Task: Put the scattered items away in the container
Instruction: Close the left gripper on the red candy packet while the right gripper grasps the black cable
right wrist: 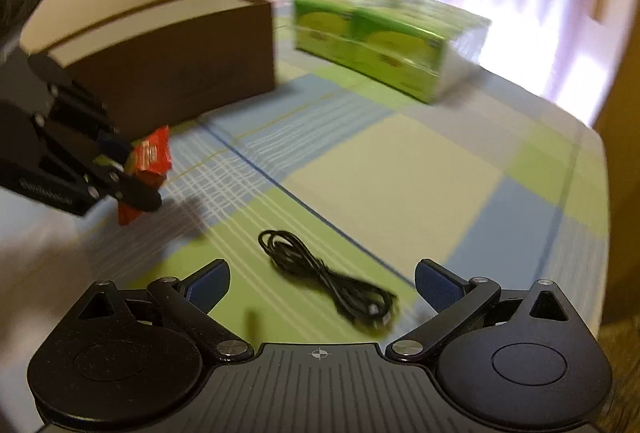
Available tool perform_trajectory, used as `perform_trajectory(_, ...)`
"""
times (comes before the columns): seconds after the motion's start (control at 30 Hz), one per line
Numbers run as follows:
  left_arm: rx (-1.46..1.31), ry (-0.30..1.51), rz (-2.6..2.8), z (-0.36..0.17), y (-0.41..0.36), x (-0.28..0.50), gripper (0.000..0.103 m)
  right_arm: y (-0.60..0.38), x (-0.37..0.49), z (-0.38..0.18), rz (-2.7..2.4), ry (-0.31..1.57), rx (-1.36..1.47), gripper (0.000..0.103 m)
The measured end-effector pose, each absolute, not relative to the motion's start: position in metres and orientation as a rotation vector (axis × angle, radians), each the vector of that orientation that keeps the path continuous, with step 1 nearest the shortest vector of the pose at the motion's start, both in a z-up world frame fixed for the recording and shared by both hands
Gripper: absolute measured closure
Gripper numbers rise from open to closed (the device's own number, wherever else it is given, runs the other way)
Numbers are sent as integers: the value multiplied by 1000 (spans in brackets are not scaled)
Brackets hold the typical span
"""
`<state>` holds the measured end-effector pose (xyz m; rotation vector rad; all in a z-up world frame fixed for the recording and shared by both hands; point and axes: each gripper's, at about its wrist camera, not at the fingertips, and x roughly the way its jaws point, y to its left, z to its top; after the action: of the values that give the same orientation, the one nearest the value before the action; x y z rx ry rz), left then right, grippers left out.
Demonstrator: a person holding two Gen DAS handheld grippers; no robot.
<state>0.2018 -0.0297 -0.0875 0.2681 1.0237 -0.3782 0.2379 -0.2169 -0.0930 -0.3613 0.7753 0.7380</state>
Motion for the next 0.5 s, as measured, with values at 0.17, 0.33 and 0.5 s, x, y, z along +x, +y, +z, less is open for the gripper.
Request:
perform_trajectory(0.17,246,1041,-336,-87,-17,199,79,-210,257,-108,814,819,-427,21)
perform_trajectory(0.33,229,1042,-315,-83,-9,197,79,-213,264,-113,845,864,-439,39)
perform_trajectory(0.5,223,1045,-304,-82,-4,194,79,-215,264,-111,843,908,-419,65)
